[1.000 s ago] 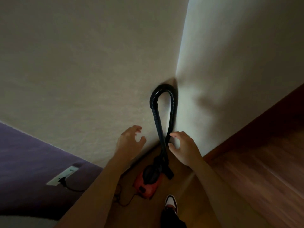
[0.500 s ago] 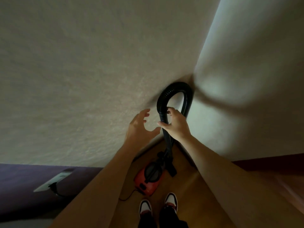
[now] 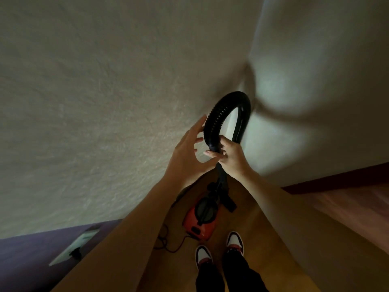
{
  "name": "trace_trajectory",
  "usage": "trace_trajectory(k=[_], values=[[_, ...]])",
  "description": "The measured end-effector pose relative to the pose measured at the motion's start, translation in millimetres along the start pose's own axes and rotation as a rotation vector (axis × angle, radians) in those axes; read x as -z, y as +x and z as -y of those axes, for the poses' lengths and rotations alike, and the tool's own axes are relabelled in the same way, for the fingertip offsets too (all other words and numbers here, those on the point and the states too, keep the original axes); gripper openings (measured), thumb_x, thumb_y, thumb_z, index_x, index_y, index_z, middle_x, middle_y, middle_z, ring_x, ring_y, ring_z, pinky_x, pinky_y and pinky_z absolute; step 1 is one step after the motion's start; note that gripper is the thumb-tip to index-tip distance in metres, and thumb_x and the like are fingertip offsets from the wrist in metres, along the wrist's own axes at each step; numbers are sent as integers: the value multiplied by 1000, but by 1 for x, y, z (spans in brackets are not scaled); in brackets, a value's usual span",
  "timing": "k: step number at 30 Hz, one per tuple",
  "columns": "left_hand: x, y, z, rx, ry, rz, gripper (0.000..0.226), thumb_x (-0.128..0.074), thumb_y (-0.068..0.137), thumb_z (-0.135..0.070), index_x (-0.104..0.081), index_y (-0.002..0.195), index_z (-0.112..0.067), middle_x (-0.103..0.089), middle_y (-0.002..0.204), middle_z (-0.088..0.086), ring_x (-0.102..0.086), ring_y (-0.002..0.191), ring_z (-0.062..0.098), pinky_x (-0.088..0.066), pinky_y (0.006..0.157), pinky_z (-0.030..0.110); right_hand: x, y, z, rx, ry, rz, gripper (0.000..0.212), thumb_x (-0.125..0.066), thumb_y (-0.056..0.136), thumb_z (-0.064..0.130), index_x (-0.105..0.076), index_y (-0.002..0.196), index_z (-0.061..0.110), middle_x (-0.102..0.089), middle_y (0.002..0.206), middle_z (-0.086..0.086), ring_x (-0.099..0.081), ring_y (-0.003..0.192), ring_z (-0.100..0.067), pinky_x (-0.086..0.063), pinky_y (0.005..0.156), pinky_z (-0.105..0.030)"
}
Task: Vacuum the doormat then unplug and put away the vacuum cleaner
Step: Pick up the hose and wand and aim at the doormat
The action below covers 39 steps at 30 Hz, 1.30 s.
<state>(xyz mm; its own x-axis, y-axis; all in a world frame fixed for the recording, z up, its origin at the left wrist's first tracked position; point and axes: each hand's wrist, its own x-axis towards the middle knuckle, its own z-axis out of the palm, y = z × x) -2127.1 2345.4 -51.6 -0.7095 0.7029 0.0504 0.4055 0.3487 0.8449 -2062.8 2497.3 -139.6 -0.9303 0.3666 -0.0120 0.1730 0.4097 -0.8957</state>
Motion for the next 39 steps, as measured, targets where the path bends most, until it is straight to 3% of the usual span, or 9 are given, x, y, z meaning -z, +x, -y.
trace_trajectory(k=[4,10,17,21,24,28,33,37,39], values=[[4,-7,-15,-49,-24,120,101,-85,77,-23,-21,154,-35,-50,134,-17,-56,114,-9,-47,97,14,10,-33,2,-13,10,45,37,-76,88,21,-65,120,6,-74,108,-5,-73,101,-12,-60,90,-42],[-6,-23,-26,-130,-77,290,95,-80,82,-14,-23,156,-31,-61,128,-10,-59,118,1,-50,100,23,26,-86,9,-55,64,-3,56,-70,85,45,-64,126,7,-73,115,-7,-71,108,-20,-57,94,-51],[-29,-45,-46,-208,-153,457,87,-72,87,-6,-25,156,-29,-66,118,-2,-67,106,5,-51,94,17,40,-147,-3,-184,143,-38,39,-77,90,26,-67,127,17,-73,120,-1,-67,114,-11,-52,103,-44],[-48,-58,-55,-243,-109,586,88,-72,86,-8,-25,155,-36,-60,121,-10,-64,107,8,-52,93,18,49,-185,-9,-247,237,-55,46,-78,86,28,-66,129,22,-71,125,2,-65,118,-10,-48,108,-38],[-61,-71,-62,-420,106,641,84,-71,86,-18,-26,154,-40,-51,130,2,-58,113,16,-56,92,34,58,-216,-14,-315,277,-30,45,-81,85,21,-67,127,14,-72,123,1,-66,117,-14,-48,108,-39],[-83,-91,-79,-869,653,549,66,-70,84,-35,-44,145,-38,-24,159,20,-29,143,38,-45,103,51,69,-263,-13,-368,333,17,28,-81,83,13,-70,107,23,-74,99,6,-70,102,-14,-52,96,-30],[-112,-109,-118,-1247,810,584,49,-72,79,-48,-63,120,-24,-41,155,10,-29,148,29,-15,121,56,81,-324,-5,-321,278,38,15,-78,87,12,-71,99,18,-72,96,3,-69,97,-13,-52,92,-24],[-138,-120,-145,-1217,691,773,58,-68,74,-63,-64,113,-21,-62,125,0,-46,134,23,-18,122,48,81,-375,-3,-321,317,-161,16,-80,85,11,-72,99,8,-72,95,-12,-70,91,-23,-54,87,-36],[-148,-132,-156,-1111,552,802,58,-65,73,-69,-63,104,-20,-62,109,-3,-54,115,17,-29,115,47,80,-399,-2,-338,326,-249,17,-81,85,15,-71,98,12,-73,92,-5,-71,86,-16,-54,81,-31]])
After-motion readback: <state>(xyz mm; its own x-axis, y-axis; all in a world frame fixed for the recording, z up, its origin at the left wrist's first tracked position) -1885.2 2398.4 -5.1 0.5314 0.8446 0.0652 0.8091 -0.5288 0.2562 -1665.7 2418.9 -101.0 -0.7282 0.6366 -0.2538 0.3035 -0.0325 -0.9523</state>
